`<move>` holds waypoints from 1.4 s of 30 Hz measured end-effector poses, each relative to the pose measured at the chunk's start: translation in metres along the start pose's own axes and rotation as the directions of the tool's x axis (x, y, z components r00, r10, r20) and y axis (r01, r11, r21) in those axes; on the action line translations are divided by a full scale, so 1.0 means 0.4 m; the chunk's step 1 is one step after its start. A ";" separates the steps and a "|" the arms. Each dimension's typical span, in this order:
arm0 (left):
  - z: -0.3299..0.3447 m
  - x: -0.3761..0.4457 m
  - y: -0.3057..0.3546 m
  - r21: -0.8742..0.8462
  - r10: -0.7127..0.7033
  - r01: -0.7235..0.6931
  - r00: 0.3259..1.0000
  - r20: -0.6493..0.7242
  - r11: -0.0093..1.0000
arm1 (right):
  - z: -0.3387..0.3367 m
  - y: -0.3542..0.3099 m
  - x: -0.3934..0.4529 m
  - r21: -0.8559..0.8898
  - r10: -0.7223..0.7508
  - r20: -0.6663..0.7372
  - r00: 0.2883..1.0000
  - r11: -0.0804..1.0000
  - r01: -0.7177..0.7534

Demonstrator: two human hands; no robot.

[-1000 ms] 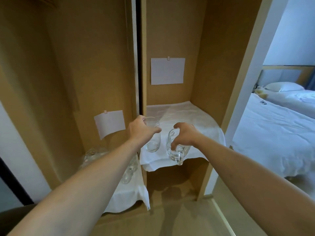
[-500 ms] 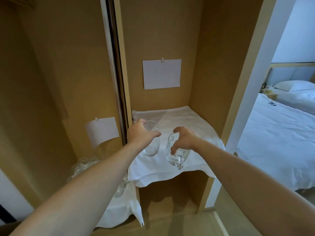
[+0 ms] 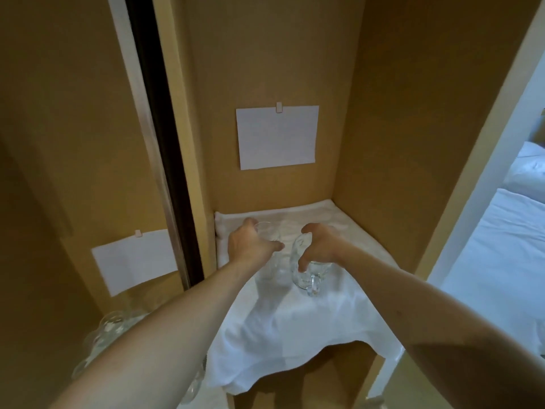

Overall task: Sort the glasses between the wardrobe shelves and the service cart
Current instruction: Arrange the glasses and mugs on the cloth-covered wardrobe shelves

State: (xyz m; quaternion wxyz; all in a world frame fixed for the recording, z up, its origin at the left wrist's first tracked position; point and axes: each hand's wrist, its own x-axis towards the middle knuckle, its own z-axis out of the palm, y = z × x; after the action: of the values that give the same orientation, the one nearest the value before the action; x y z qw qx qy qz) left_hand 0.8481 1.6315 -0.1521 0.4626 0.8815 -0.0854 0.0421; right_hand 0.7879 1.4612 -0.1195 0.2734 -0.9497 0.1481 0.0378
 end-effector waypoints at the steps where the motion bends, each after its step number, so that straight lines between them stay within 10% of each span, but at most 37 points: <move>1: 0.011 0.030 -0.004 0.014 0.001 -0.001 1.000 0.007 1.000 | -0.003 0.003 0.030 -0.004 -0.002 -0.001 1.000 1.000 0.002; 23: 0.223 0.469 -0.051 -0.015 -0.263 0.265 0.947 -0.184 0.964 | -0.015 0.059 0.671 -0.103 -0.192 0.249 0.949 0.969 0.223; 42: 0.312 0.595 -0.162 0.032 -0.226 0.255 0.903 -0.365 0.966 | 0.083 0.092 0.852 0.035 -0.314 0.208 0.926 0.949 0.314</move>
State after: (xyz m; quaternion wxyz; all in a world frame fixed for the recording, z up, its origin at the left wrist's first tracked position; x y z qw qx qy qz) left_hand 1.0935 1.5383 -0.2389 0.4367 0.8804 0.1114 0.1477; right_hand 1.1022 1.3601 -0.2184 0.2906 -0.9516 -0.0357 0.0939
